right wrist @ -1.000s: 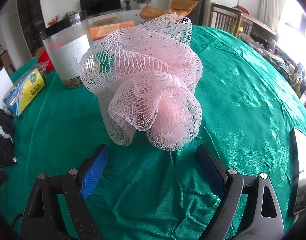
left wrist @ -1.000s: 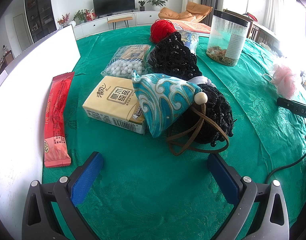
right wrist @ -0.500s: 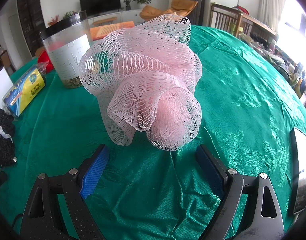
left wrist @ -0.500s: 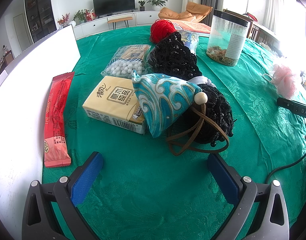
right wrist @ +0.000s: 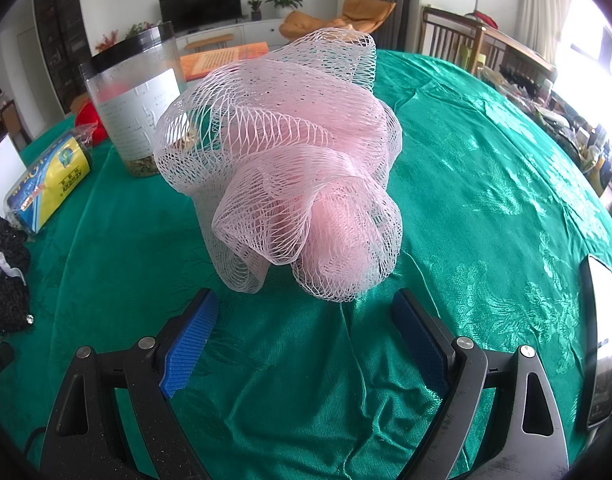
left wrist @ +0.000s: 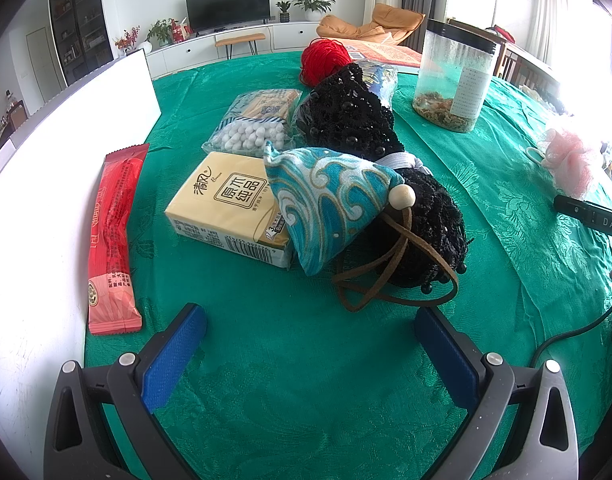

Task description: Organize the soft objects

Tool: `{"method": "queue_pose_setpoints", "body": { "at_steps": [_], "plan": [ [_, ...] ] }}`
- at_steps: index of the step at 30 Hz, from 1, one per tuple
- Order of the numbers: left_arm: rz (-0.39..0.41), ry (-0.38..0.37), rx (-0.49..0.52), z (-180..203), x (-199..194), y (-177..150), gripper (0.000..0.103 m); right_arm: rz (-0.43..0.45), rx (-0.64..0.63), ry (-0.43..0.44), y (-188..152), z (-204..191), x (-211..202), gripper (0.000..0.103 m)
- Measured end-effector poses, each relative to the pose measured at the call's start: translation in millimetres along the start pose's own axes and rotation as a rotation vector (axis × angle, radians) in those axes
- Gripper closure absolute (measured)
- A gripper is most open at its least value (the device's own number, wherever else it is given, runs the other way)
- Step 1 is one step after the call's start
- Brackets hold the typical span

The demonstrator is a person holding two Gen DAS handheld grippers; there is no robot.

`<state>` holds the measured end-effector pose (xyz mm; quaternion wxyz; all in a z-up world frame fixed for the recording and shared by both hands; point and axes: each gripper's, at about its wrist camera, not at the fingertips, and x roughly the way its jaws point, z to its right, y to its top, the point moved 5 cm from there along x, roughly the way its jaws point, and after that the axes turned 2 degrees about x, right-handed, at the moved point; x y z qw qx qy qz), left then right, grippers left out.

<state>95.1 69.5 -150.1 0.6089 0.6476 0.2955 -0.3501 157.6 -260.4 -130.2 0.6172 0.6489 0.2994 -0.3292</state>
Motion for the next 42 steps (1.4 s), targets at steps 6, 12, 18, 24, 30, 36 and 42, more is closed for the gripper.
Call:
{"method": "queue_pose_setpoints", "body": {
  "at_steps": [6, 12, 18, 24, 30, 36, 42],
  "plan": [
    [0.000, 0.000, 0.000, 0, 0, 0, 0.000, 0.000, 0.000, 0.000, 0, 0, 0, 0.013],
    [-0.062, -0.024, 0.008, -2, -6, -4, 0.000, 0.000, 0.000, 0.000, 0, 0, 0, 0.012],
    [-0.050, -0.171, -0.072, -9, -58, 3, 0.000, -0.001, -0.001, 0.003, 0, -1, 1, 0.012],
    [0.044, -0.267, -0.082, -14, -102, 86, 0.000, -0.001, 0.000, 0.003, 0, -1, 1, 0.012],
    [-0.072, -0.185, -0.169, -55, -28, 170, 0.001, -0.001, 0.000, 0.003, 0, -1, 0, 0.012],
    [-0.215, -0.132, -0.308, -87, 67, 183, 0.009, -0.001, 0.000, 0.003, 0, -1, 0, 0.012],
    [-0.267, -0.075, -0.249, -73, 115, 169, 0.009, -0.003, -0.003, 0.005, 0, -2, 0, 0.010]
  ]
}}
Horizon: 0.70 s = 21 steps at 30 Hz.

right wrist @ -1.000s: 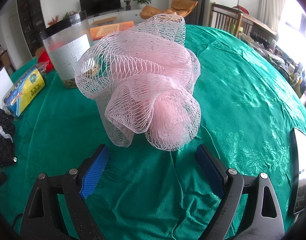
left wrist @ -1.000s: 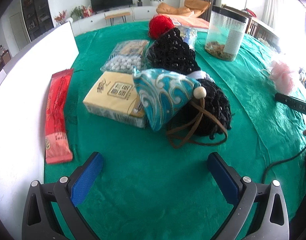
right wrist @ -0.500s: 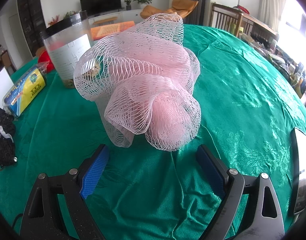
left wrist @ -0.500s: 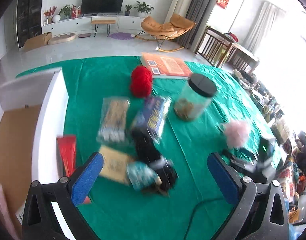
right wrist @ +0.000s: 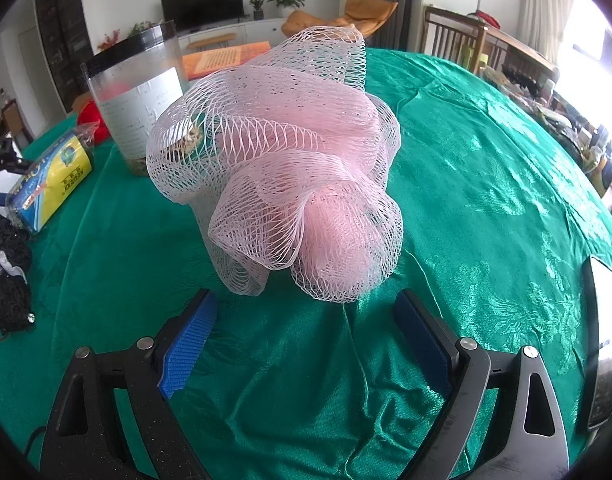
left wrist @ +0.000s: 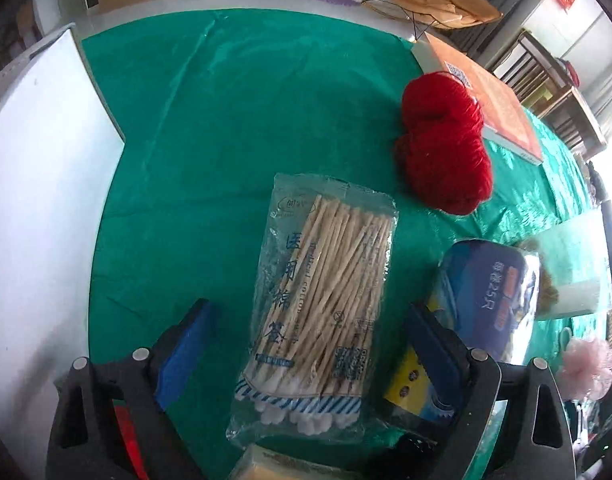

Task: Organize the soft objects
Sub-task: 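Grasp the cotton-swab pack with the left tool and lift it, then release the swab pack into the white box while the right tool drops the pink puff in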

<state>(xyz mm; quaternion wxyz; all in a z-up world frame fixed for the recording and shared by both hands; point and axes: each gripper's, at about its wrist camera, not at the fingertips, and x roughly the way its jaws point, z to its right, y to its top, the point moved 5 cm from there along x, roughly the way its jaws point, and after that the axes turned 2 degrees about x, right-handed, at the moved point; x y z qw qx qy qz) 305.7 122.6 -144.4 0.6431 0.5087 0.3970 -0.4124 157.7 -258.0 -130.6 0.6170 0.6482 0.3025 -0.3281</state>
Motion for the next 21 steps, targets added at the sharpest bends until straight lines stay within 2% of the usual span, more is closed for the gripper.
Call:
{"method": "queue_pose_setpoints", "body": {
  "at_steps": [2, 3, 4, 6, 7, 9, 12, 15, 16, 17, 18, 21],
  "plan": [
    [0.003, 0.034, 0.044, 5, 3, -2, 0.015, 0.000, 0.000, 0.001, 0, -1, 0, 0.010],
    [0.014, 0.069, 0.075, 7, 3, -3, 0.030, 0.000, 0.000, 0.001, 0, -3, 0, 0.010],
    [0.027, 0.078, 0.099, 8, 1, -3, 0.051, 0.000, -0.001, 0.001, 0, -3, 0, 0.010],
    [0.030, 0.054, 0.106, 8, -3, -4, 0.067, 0.007, 0.003, 0.020, 1, -3, -2, 0.011],
    [0.033, 0.042, 0.096, 5, -7, -3, 0.072, 0.018, 0.016, 0.040, 2, -2, -5, 0.012],
    [0.050, 0.036, 0.085, 3, -12, -3, 0.072, 0.079, 0.075, 0.093, 9, 4, -19, 0.012],
    [0.090, 0.018, 0.074, -1, -28, 2, 0.073, 0.167, 0.118, 0.092, 25, 9, -36, 0.011],
    [0.114, -0.034, 0.062, 5, -46, 6, 0.073, 0.122, 0.068, 0.112, 49, 1, -21, 0.014],
    [0.128, -0.052, 0.064, 7, -55, 7, 0.073, 0.100, 0.051, 0.137, 57, -1, -13, 0.027],
    [0.143, -0.067, 0.069, 7, -66, 8, 0.073, 0.078, 0.042, 0.136, 64, -2, -5, 0.053],
    [0.160, -0.084, 0.075, 8, -77, 8, 0.073, 0.050, 0.042, 0.117, 73, 0, 2, 0.075],
    [0.202, -0.133, 0.081, 4, -113, 0, 0.073, 0.072, 0.080, 0.144, 105, 7, 1, 0.076]
  ]
}}
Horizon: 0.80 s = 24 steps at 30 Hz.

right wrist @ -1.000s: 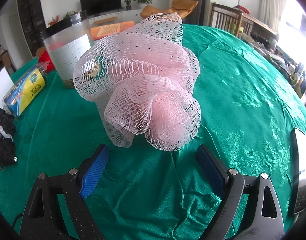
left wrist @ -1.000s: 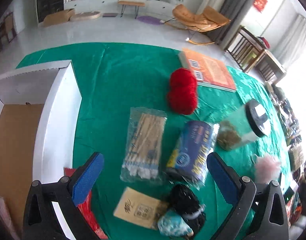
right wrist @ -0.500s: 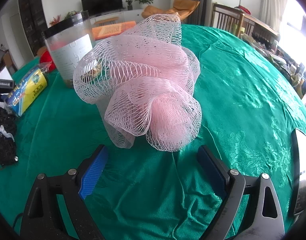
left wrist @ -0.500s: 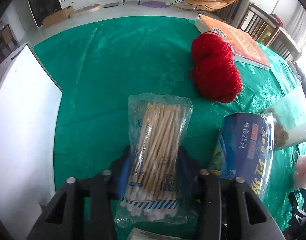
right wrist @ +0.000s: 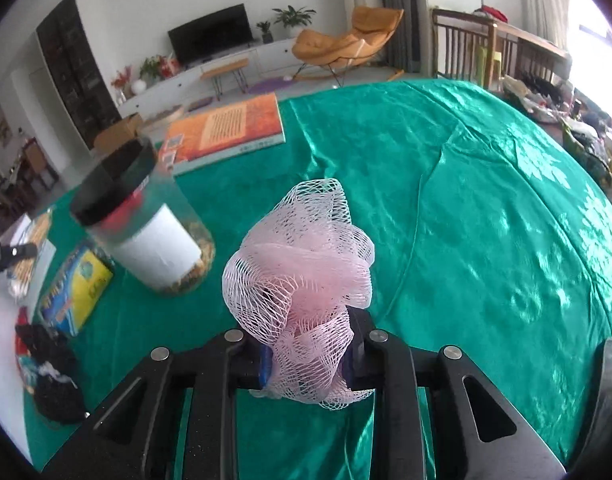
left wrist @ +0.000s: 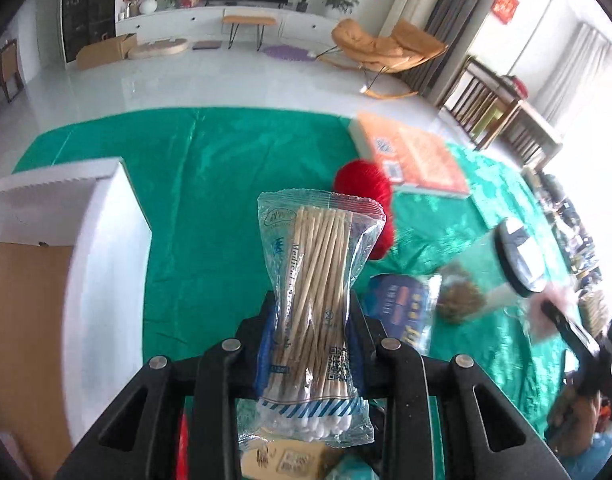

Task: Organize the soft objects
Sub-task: 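Release the swab pack into the white box while the right tool drops the pink puff in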

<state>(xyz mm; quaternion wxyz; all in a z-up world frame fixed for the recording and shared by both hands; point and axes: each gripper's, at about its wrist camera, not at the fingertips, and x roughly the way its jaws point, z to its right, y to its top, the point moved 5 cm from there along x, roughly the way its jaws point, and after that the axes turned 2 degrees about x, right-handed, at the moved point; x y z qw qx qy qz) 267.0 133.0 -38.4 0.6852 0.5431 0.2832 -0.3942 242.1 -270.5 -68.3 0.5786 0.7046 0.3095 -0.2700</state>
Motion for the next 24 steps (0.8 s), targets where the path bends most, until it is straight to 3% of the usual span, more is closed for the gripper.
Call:
{"method": "queue_pose_setpoints", "body": {
  "at_steps": [4, 8, 12, 14, 18, 20, 21, 22, 24],
  "plan": [
    [0.058, -0.044, -0.012, -14, -59, -5, 0.073, 0.086, -0.028, 0.036, 49, -26, -26, 0.076],
    [0.115, -0.025, -0.044, -51, -124, -27, 0.073, 0.149, -0.141, 0.122, 69, -93, -70, 0.076],
    [0.141, 0.130, -0.090, -111, -177, -71, 0.073, 0.125, -0.253, 0.310, 43, -193, -110, 0.076],
    [0.141, 0.226, -0.107, -140, -197, -95, 0.073, 0.102, -0.316, 0.429, 17, -251, -130, 0.075],
    [0.110, 0.350, -0.163, -185, -215, -137, 0.072, 0.013, -0.419, 0.675, -41, -362, -164, 0.073],
    [0.084, 0.424, -0.186, -205, -216, -155, 0.065, -0.043, -0.456, 0.762, -68, -406, -173, 0.055],
    [0.072, 0.439, -0.194, -211, -213, -161, 0.046, -0.073, -0.465, 0.799, -80, -421, -173, 0.026],
    [0.069, 0.450, -0.201, -214, -210, -165, 0.021, -0.092, -0.474, 0.826, -89, -432, -172, 0.017],
    [0.121, 0.479, -0.202, -215, -214, -171, 0.007, -0.092, -0.494, 0.824, -103, -437, -168, 0.018]
  ]
}}
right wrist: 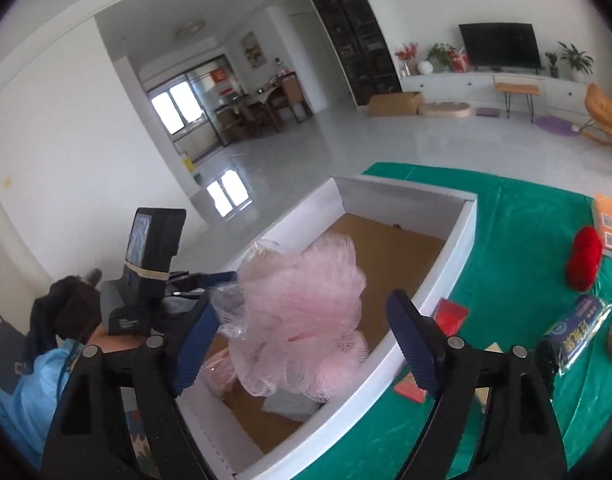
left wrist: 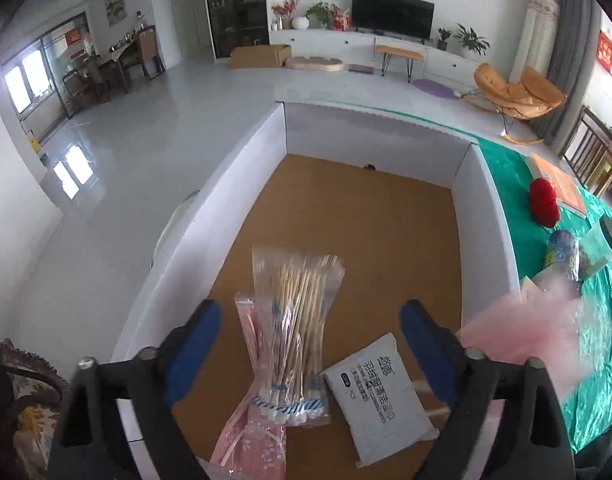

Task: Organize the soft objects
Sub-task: 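Release the swab pack into the white box while the right tool drops the pink puff in, then move the right tool toward the black lace pouch with white ribbon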

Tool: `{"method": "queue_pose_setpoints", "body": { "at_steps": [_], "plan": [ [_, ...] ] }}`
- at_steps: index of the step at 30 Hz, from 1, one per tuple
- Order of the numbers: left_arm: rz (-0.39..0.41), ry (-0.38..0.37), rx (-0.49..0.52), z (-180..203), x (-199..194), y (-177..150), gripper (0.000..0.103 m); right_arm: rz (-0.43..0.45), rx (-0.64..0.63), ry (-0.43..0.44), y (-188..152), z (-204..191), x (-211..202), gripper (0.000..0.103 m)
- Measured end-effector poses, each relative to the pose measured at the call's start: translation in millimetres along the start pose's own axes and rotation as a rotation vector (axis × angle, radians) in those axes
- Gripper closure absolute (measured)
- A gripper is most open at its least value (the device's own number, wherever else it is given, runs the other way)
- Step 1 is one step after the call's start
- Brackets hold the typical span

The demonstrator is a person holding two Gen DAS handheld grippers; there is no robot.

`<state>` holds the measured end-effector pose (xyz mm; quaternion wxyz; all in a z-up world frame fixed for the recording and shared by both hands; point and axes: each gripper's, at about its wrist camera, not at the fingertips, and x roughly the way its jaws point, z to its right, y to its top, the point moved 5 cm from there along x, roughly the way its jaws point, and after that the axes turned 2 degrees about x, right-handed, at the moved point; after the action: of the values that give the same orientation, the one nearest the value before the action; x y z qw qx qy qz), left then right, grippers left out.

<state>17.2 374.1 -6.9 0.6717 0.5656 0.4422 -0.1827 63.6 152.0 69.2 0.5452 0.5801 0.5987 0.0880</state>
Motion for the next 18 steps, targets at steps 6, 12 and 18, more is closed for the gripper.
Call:
{"method": "queue_pose_setpoints", "body": {
  "at_steps": [6, 12, 18],
  "plan": [
    [0.092, -0.101, -0.009, 34, -12, -4, 0.007, 0.030, 0.050, -0.184, -60, 81, -32, 0.018],
    [0.130, -0.362, 0.105, 135, -48, -24, 0.007, 0.027, 0.208, -0.642, -147, 224, -96, 0.018],
    [-0.036, -0.518, 0.233, 248, -29, -93, 0.006, 0.017, 0.346, -0.841, -198, 289, -135, 0.018]
  ]
}}
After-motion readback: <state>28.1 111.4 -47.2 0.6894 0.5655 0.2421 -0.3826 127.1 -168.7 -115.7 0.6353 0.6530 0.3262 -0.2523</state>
